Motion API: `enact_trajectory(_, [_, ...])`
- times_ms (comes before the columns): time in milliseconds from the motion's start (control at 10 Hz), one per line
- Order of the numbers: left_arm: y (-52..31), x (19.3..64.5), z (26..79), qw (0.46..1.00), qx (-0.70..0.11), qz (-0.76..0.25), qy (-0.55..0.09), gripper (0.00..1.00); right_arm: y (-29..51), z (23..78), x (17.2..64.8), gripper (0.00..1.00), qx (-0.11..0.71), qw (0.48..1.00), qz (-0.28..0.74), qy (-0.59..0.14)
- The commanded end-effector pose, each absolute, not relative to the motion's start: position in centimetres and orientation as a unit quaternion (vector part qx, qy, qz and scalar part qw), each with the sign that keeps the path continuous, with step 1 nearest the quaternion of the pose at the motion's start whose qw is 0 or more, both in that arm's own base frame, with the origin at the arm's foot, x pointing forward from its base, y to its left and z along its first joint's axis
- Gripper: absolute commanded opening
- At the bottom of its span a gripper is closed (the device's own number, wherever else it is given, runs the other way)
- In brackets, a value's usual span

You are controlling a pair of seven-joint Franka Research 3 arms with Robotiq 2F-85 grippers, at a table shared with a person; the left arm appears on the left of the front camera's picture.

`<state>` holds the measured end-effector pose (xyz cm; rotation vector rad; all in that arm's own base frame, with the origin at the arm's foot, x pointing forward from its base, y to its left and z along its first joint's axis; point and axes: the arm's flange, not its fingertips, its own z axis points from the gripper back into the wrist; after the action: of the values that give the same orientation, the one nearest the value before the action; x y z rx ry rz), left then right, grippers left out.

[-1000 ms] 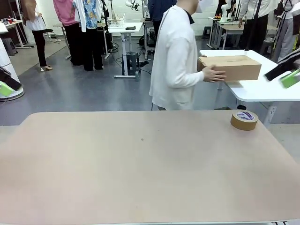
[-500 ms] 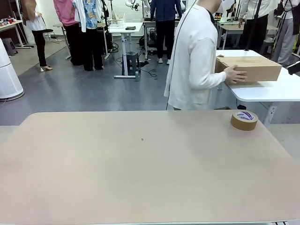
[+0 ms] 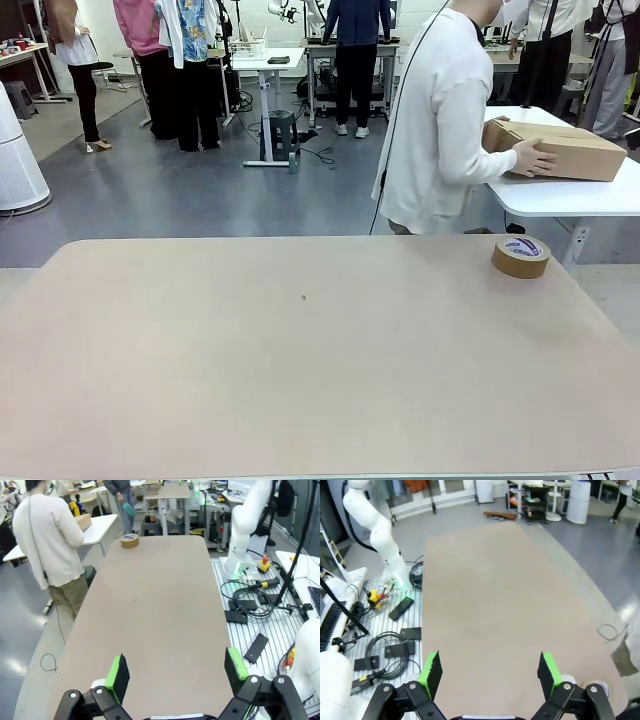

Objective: Wrap the clocks to prevent damage.
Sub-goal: After the human seals the box with tape, release both hands from the side flaps of the Package Box.

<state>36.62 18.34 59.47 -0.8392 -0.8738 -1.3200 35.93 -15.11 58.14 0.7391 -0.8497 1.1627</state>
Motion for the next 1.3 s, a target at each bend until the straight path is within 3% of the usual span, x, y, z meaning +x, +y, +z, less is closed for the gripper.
enact_trajectory(0, [18.0,36.8,59.4,0.633,-0.355,-0.565,-0.393,1.00,-13.5,57.4,35.3,1.00,0.322,0.687,0.522,-0.391])
enact_trajectory(200, [17.6,37.0,59.2,0.649,-0.365,-0.536,-0.397,1.00,-13.2,57.4,35.3,1.00,0.319,0.691,0.517,-0.392])
enact_trajectory(300, [18.6,36.7,59.4,0.632,-0.360,-0.570,-0.383,1.00,-12.9,56.8,36.3,1.00,0.301,0.737,0.468,-0.384])
enact_trajectory(400, [18.6,36.7,59.4,0.632,-0.360,-0.570,-0.383,1.00,-13.9,57.8,35.4,1.00,0.323,0.691,0.523,-0.380])
enact_trajectory(1200, [18.6,36.7,59.4,0.632,-0.360,-0.570,-0.383,1.00,-13.9,57.8,35.4,1.00,0.323,0.691,0.523,-0.380])
